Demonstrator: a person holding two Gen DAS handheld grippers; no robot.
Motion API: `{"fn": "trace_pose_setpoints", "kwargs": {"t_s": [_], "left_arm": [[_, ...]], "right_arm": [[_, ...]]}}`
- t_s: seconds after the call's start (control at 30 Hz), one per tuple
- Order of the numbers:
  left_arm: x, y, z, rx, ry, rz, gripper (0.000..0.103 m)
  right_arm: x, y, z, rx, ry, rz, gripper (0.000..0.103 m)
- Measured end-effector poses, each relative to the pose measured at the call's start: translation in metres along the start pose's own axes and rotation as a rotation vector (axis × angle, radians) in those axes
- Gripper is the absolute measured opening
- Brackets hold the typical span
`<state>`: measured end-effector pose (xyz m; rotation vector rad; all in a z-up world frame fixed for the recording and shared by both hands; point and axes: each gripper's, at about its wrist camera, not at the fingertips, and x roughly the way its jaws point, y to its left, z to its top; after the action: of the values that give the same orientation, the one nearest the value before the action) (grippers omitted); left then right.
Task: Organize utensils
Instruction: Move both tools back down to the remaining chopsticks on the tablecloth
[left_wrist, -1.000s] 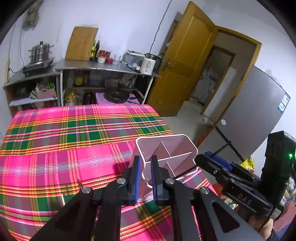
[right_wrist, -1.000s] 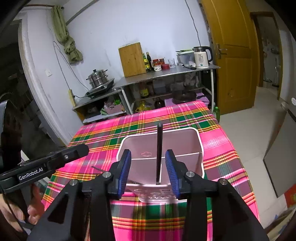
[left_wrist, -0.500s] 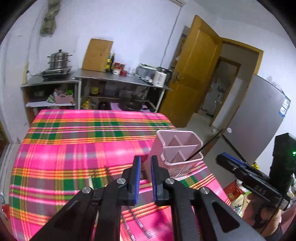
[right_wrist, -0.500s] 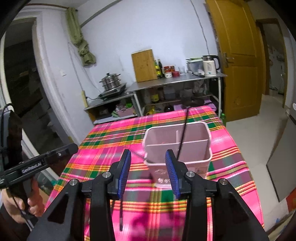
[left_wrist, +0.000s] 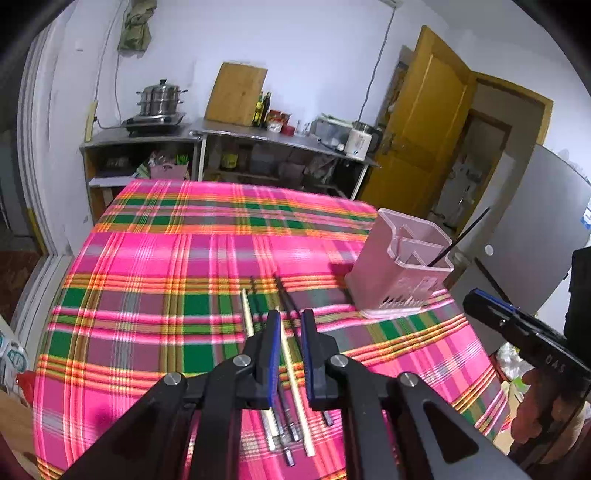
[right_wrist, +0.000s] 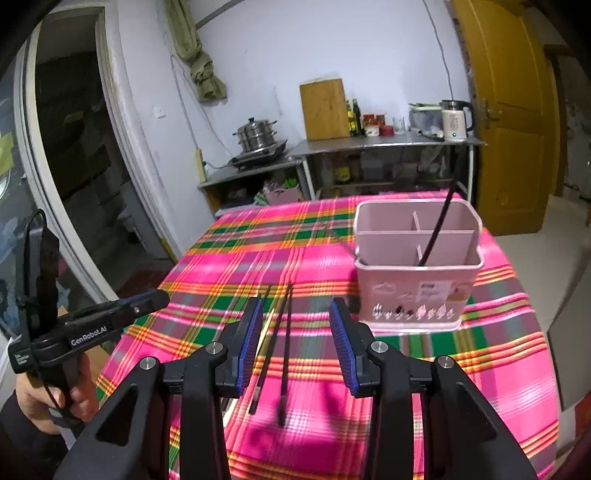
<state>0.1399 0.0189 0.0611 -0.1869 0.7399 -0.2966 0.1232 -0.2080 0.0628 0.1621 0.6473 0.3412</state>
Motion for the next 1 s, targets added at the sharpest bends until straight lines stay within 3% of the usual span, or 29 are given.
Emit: {"fn": "trace_pose_setpoints", "kwargs": {"t_s": [0.2, 0.37, 0.67, 1.0], "left_arm": [[0.026, 0.016, -0.016, -0.009, 0.057, 0.042, 0.011], [0.058, 0.033, -0.025, -0.034, 0.113, 0.059, 0.022], [0.114, 0.049, -0.031, -0.04, 0.182, 0.094, 0.023], [0.138, 0.049, -0.035, -0.029, 0.207, 0.105, 0.023]], "right_arm": [[0.022, 0.004, -0.011, -0.015, 0.053, -0.002, 0.029], [0.046, 0.006, -0.02, -0.027, 0.103, 0.0, 0.024], [0.091, 0.005, -0.04, -0.037, 0.192, 0.005, 0.023], [0.117, 0.009, -0.048, -0.046, 0.236, 0.017, 0.023]]}}
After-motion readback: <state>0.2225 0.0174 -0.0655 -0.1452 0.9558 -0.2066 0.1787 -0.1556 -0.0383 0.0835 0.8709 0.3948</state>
